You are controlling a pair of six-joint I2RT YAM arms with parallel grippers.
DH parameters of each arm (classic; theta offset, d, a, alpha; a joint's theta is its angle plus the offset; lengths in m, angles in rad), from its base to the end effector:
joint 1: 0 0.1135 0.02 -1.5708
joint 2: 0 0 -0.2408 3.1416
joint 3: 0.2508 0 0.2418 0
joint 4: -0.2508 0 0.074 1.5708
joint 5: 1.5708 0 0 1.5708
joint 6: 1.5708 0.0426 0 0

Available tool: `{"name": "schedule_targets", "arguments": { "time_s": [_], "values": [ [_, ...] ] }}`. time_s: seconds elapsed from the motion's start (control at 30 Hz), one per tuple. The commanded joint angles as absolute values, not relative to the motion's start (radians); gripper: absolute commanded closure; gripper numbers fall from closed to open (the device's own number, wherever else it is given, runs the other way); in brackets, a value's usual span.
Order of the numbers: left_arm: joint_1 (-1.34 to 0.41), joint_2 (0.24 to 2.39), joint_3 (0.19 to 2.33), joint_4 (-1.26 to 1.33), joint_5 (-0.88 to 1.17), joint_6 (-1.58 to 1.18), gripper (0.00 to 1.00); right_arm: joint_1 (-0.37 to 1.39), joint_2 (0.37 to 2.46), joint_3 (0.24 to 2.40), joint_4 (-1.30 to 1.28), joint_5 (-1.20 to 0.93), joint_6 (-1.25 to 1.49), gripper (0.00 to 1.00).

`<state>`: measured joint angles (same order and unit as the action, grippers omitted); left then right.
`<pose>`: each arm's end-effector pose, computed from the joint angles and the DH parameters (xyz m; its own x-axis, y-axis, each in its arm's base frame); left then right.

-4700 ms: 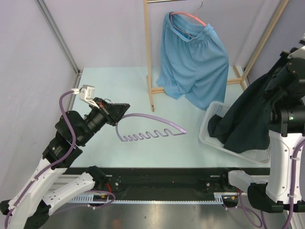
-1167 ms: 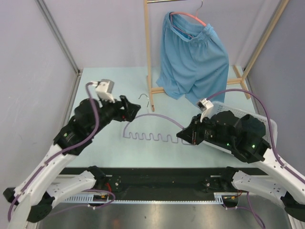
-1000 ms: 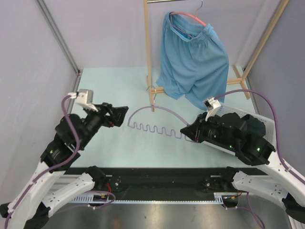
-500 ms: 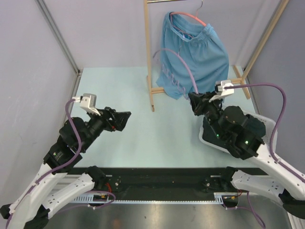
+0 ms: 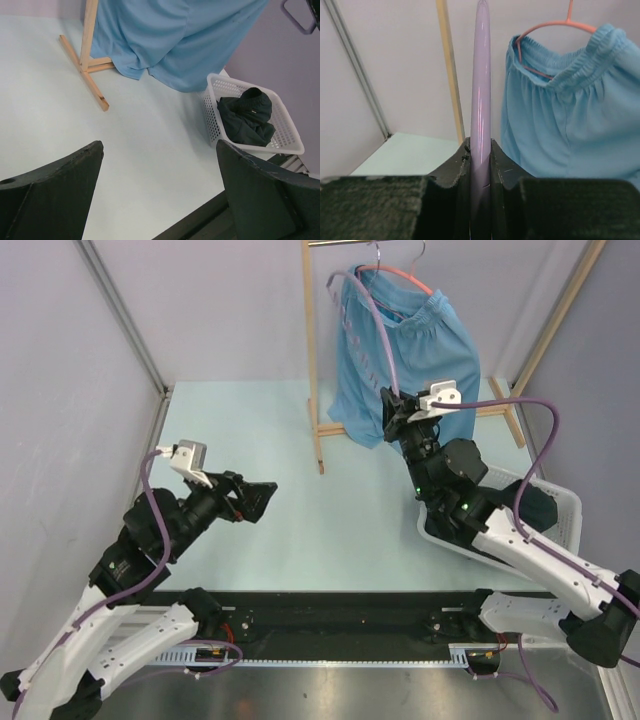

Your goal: Remove the shorts from the hanger

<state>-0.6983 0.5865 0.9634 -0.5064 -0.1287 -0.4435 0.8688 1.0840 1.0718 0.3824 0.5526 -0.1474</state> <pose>0.1034 -0.0797 0.3738 -0.3211 -0.2861 -0.9028 0.4454 0.7956 -0.4105 0.1753 0.1727 0.4234 0.2801 0.1377 -0.9500 -0.2960 0.9538 0.0509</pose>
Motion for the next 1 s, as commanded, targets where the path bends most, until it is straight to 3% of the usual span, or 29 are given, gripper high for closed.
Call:
{"name": "schedule_targets", "arguments": {
  "time_s": [0.0,0.97],
  "values": [
    [-0.696,0.557,0.962,-0.506,-0.155,-0.411,0.0,0.816,1.139,1.167,0.62,0.522,-0.181,1.0],
    [-0.696,0.545,0.983,-0.502,-0.183,-0.321,0.0,0.752,1.443,1.292,0.724,0.42,-0.11,1.0]
  ]
}}
